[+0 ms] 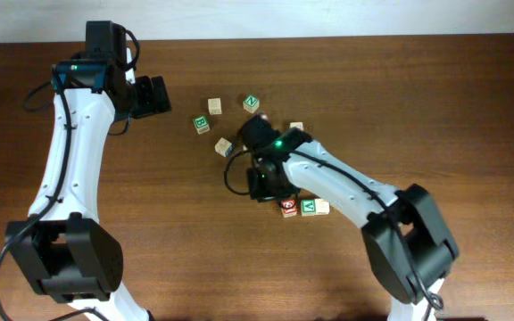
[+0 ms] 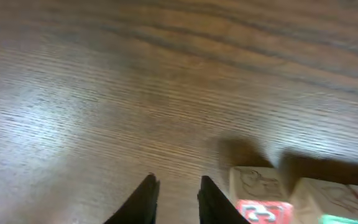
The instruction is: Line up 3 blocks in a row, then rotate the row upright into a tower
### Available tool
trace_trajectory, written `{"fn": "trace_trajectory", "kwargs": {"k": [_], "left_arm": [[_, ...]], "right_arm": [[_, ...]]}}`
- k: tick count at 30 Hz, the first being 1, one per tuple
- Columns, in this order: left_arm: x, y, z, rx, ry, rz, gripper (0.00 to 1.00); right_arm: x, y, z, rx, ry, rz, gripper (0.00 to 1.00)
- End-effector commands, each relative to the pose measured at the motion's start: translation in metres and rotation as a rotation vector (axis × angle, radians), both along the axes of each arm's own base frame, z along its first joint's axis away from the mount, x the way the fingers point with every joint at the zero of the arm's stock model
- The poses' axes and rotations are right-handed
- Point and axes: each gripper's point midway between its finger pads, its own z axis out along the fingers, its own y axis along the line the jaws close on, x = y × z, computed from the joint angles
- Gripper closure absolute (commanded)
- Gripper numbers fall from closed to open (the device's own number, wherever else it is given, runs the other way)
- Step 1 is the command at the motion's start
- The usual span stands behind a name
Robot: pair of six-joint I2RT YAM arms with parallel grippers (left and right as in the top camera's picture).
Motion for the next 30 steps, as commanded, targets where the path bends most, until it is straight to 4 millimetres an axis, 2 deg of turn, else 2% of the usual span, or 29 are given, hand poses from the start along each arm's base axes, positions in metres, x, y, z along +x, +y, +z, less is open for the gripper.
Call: {"fn": "trace_trajectory", "kwargs": {"k": [1, 6, 14, 20, 28, 30], "left_arm": [[0.003, 0.001, 0.001, 0.001, -0.005, 0.008, 0.01], [0.003, 0.001, 0.001, 0.001, -0.005, 0.008, 0.01], [0.003, 0.001, 0.001, 0.001, -0.005, 0.008, 0.01], [0.003, 0.001, 0.001, 0.001, -0.005, 0.008, 0.01], [0.003, 0.001, 0.001, 0.001, -0.005, 0.008, 0.01], [0.003, 0.001, 0.001, 0.001, -0.005, 0.008, 0.01]], "right_arm": [[-0.004, -0.002, -0.013, -0.040, 0.011, -0.001, 0.79], [0.000, -0.018, -0.017, -0.116, -0.005, -0.109, 0.83], [-0.003, -0.027, -0.019, -0.154, 0.007, -0.169, 0.83], [-0.005, -0.035, -0.029, -0.146, 0.075, -0.201, 0.84], [-0.005, -0.034, -0.029, -0.141, 0.081, -0.201, 0.85], [-0.011, -0.024, -0.028, -0.087, 0.114, -0.102, 0.84]]}}
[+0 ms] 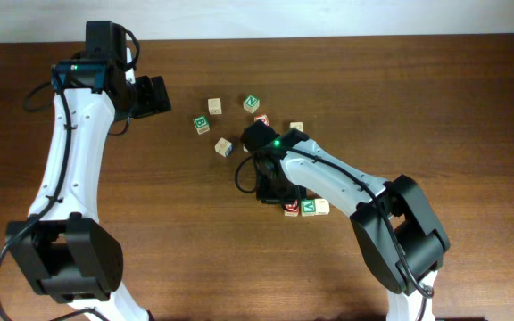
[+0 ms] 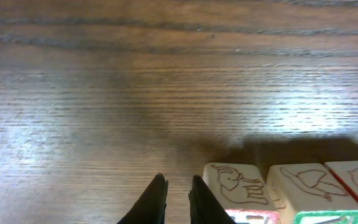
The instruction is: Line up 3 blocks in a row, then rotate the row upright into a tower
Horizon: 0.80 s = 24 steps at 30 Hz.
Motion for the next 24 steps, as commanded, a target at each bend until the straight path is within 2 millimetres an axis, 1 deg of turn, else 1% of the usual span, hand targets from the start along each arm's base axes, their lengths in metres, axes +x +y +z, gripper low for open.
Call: {"fn": "trace_trajectory", "kwargs": {"k": [1, 10, 18, 24], "left_arm": [[0.003, 0.001, 0.001, 0.001, -0.005, 0.008, 0.01], [0.003, 0.001, 0.001, 0.001, -0.005, 0.008, 0.01], [0.003, 0.001, 0.001, 0.001, -0.005, 0.008, 0.01], [0.003, 0.001, 0.001, 0.001, -0.005, 0.008, 0.01]], "right_arm": [[-0.010, 0.007, -0.006, 0.050, 0.060, 0.092, 0.84], [-0.013, 0.005, -0.006, 0.045, 0.072, 0.135, 0.84], [-0.012, -0.002, -0.006, 0.036, 0.080, 0.144, 0.84], [-0.012, -0.016, -0.005, 0.015, 0.103, 0.121, 0.84]]}}
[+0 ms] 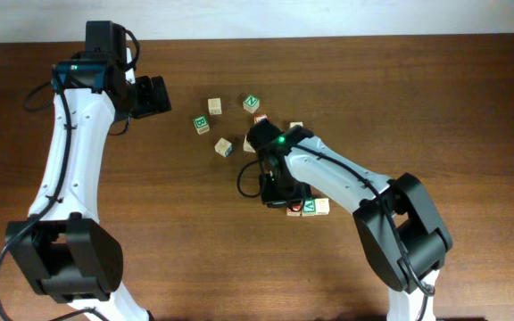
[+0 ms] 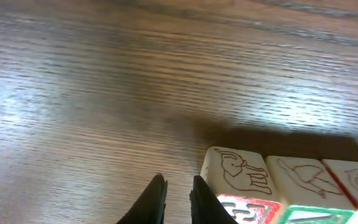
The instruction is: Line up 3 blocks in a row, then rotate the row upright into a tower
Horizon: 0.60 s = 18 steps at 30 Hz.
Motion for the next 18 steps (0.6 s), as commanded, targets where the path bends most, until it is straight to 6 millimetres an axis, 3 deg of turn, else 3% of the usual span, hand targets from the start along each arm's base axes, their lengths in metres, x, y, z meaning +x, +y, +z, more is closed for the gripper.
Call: {"fn": "trace_trajectory", "kwargs": {"k": [1, 5, 7, 8, 11, 14, 17, 18], "left_arm": [[0.003, 0.001, 0.001, 0.001, -0.005, 0.008, 0.01], [0.003, 0.001, 0.001, 0.001, -0.005, 0.008, 0.01], [0.003, 0.001, 0.001, 0.001, -0.005, 0.008, 0.01], [0.003, 0.001, 0.001, 0.001, -0.005, 0.008, 0.01], [0.003, 0.001, 0.001, 0.001, -0.005, 0.008, 0.01], [0.003, 0.001, 0.001, 0.001, -0.005, 0.008, 0.01], [0.003, 0.001, 0.001, 0.001, -0.005, 0.008, 0.01], [0.003, 0.001, 0.001, 0.001, -0.005, 0.008, 0.01]], "right_arm": [[-0.001, -0.009, -0.006, -0.025, 0.021, -0.005, 0.84], [0.000, -0.010, -0.006, -0.028, 0.016, 0.015, 0.84], [0.008, -0.003, 0.004, -0.005, -0.004, 0.050, 0.84], [0.017, 0.003, 0.016, 0.011, -0.029, 0.058, 0.83], [0.055, 0.024, 0.060, 0.071, -0.163, 0.078, 0.69], [0.107, 0.043, 0.090, 0.126, -0.384, 0.023, 0.56], [0.139, 0.056, 0.088, 0.158, -0.501, -0.046, 0.47], [0.152, 0.063, 0.076, 0.169, -0.528, -0.058, 0.44]]}}
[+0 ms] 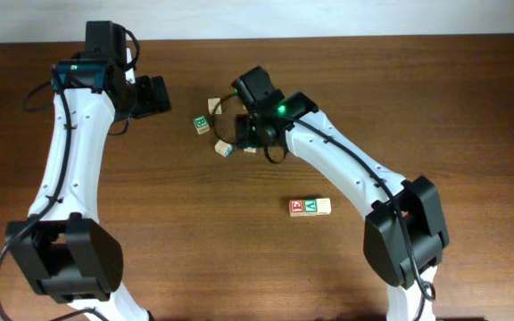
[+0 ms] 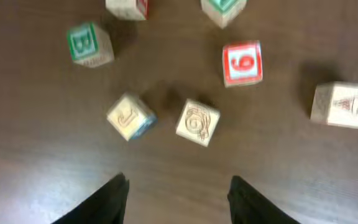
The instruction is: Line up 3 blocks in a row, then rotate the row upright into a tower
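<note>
My right gripper [image 2: 178,186] hangs open above a loose cluster of wooden letter blocks, holding nothing. Below it lie a plain block with a swirl letter [image 2: 197,122] and a block with a J and a blue side [image 2: 130,117]. Farther off are a red-faced block [image 2: 242,63], a green B block [image 2: 89,45] and a block with a red A [image 2: 344,104]. In the overhead view my right gripper [image 1: 252,134] covers part of that cluster. My left gripper [image 1: 154,95] is held at the far left, away from the blocks.
Three blocks stand in a row near the table's middle: a red one [image 1: 296,207], a green V [image 1: 310,206] and a plain one [image 1: 323,206]. Two more blocks [image 2: 126,7] [image 2: 224,9] show at the wrist view's top edge.
My right gripper was shut and low beside the red end of the three-block row. Now it is open, raised, and over the far cluster. The row stands alone. The left arm is unchanged.
My right gripper stayed shut and close to the table at the left end of the three-block row through all the earlier moments, ending right beside the red block. Now it has left the row and stands open over the cluster. The left arm never moved.
</note>
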### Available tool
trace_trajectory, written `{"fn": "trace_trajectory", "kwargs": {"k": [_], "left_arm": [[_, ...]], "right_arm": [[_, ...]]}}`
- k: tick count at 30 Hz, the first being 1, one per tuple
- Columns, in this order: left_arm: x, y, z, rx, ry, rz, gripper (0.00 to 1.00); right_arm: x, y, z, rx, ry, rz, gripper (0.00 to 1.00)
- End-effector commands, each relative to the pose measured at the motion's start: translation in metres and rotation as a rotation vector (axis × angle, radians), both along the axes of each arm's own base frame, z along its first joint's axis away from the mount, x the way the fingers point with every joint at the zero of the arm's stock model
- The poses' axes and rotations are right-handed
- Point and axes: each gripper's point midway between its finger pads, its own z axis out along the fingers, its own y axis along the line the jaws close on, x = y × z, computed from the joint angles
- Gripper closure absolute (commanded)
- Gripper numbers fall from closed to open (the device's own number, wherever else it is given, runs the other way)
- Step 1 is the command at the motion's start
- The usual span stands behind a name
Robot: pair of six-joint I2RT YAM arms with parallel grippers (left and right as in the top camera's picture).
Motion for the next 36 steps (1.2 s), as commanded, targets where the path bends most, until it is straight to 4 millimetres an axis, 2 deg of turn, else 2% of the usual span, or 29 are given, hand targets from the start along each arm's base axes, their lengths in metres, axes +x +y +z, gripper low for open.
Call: {"fn": "trace_trajectory", "kwargs": {"k": [1, 4, 5, 7, 9, 15, 20, 25, 28, 32, 36], "left_arm": [[0.003, 0.001, 0.001, 0.001, -0.006, 0.008, 0.01], [0.003, 0.001, 0.001, 0.001, -0.006, 0.008, 0.01], [0.003, 0.001, 0.001, 0.001, -0.006, 0.008, 0.01], [0.003, 0.001, 0.001, 0.001, -0.006, 0.008, 0.01], [0.003, 0.001, 0.001, 0.001, -0.006, 0.008, 0.01], [0.003, 0.001, 0.001, 0.001, -0.006, 0.008, 0.01], [0.003, 0.001, 0.001, 0.001, -0.006, 0.008, 0.01], [0.003, 0.001, 0.001, 0.001, -0.006, 0.008, 0.01], [0.003, 0.001, 0.001, 0.001, -0.006, 0.008, 0.01], [0.003, 0.001, 0.001, 0.001, -0.006, 0.008, 0.01], [0.003, 0.001, 0.001, 0.001, -0.005, 0.008, 0.01]], "right_arm": [[0.025, 0.002, -0.033, -0.015, -0.026, -0.080, 0.42], [0.033, 0.004, -0.065, -0.032, -0.016, -0.109, 0.43], [0.035, 0.002, -0.074, -0.049, -0.014, -0.125, 0.46], [0.037, -0.005, -0.085, -0.083, -0.013, -0.152, 0.47], [0.038, -0.007, -0.087, -0.096, -0.019, -0.158, 0.48], [0.030, -0.008, -0.091, -0.108, 0.015, -0.149, 0.67], [0.003, -0.009, -0.099, -0.108, 0.142, -0.113, 0.73], [-0.052, -0.011, -0.098, -0.095, 0.403, -0.065, 0.73], [-0.073, -0.020, -0.098, -0.129, 0.495, -0.066, 0.73], [-0.093, -0.034, -0.097, -0.188, 0.574, -0.069, 0.73], [-0.108, -0.041, -0.095, -0.223, 0.630, -0.022, 0.64]]}}
